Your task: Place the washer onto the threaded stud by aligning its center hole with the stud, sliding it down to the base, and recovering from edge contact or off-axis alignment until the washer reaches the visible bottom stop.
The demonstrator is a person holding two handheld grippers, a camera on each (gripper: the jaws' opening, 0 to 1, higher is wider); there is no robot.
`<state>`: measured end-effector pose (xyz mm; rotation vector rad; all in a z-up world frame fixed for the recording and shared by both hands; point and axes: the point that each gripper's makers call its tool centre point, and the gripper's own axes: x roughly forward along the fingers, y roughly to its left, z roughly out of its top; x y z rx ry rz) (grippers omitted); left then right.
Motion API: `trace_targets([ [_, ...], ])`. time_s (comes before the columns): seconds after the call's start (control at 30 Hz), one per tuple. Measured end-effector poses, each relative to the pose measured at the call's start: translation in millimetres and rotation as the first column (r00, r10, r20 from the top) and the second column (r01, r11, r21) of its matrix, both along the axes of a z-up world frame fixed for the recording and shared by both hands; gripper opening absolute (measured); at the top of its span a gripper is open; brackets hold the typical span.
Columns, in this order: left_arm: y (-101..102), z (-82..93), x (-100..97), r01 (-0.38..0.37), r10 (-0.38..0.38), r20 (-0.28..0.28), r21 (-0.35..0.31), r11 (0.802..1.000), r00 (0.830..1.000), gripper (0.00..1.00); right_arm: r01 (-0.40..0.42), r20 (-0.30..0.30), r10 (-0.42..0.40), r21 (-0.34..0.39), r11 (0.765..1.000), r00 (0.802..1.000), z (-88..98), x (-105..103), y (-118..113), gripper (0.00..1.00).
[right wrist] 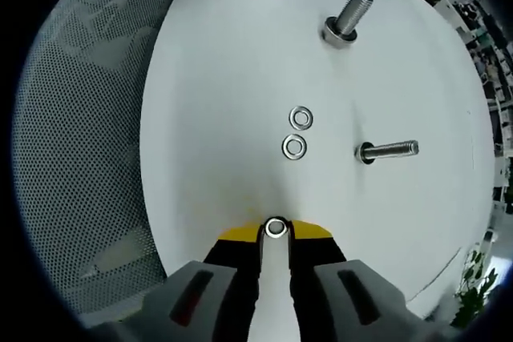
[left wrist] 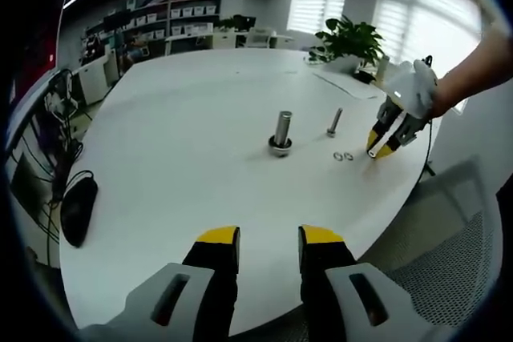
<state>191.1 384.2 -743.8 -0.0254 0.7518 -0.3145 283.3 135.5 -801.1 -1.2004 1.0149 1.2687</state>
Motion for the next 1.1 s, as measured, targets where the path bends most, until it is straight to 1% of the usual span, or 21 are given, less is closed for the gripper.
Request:
trace_targets([
  [0.1,1.7,-0.3,0.5,-0.009,0.009,0.0,-0.002,1.0,1.0,0.27,0.018,-0.007,-0.018,0.02,1.0,1.0,0.0,1.4,-0.3,0.15],
  [0.23,1.5,-1.2,-0.6,-0.009,0.009,-0.008,0.003,1.0,1.0,0.27,0.025,-0.009,-0.025,0.025,0.999,1.0,-0.4,0.7,0.2,0.15],
  [0.43,1.5,-1.8,-0.6,-0.008,0.008,-0.01,0.008,1.0,1.0,0.27,0.07,-0.046,-0.068,0.056,0.996,0.997,1.5,3.0,-0.6,0.14],
  [0.5,1.1,-1.4,-1.0,-0.008,0.008,-0.011,0.009,1.0,1.0,0.27,0.084,-0.054,-0.081,0.056,0.995,0.995,1.3,2.6,-1.1,0.14],
  [0.63,1.8,-1.5,-1.0,-0.01,0.01,-0.01,0.012,1.0,1.0,0.27,0.088,-0.061,-0.085,0.051,0.995,0.995,1.3,0.4,-2.2,0.14],
  [0.7,2.5,-1.1,-0.7,-0.013,0.013,-0.007,0.011,1.0,1.0,0.27,0.088,-0.055,-0.085,0.062,0.994,0.995,5.1,2.1,-1.7,0.14],
  [0.8,2.6,-1.3,-0.8,-0.013,0.013,-0.007,0.013,1.0,1.0,0.27,0.106,-0.063,-0.101,0.08,0.991,0.993,11.3,5.0,1.3,0.14],
  [1.03,3.1,-0.7,-0.3,-0.012,0.012,-0.002,0.015,1.0,1.0,0.27,0.108,-0.056,-0.101,0.126,0.986,0.993,27.6,14.5,16.4,0.14],
  [1.1,2.8,-0.4,-0.5,-0.012,0.012,-0.002,0.015,1.0,1.0,0.27,0.103,-0.054,-0.097,0.123,0.987,0.994,27.9,16.1,18.3,0.14],
])
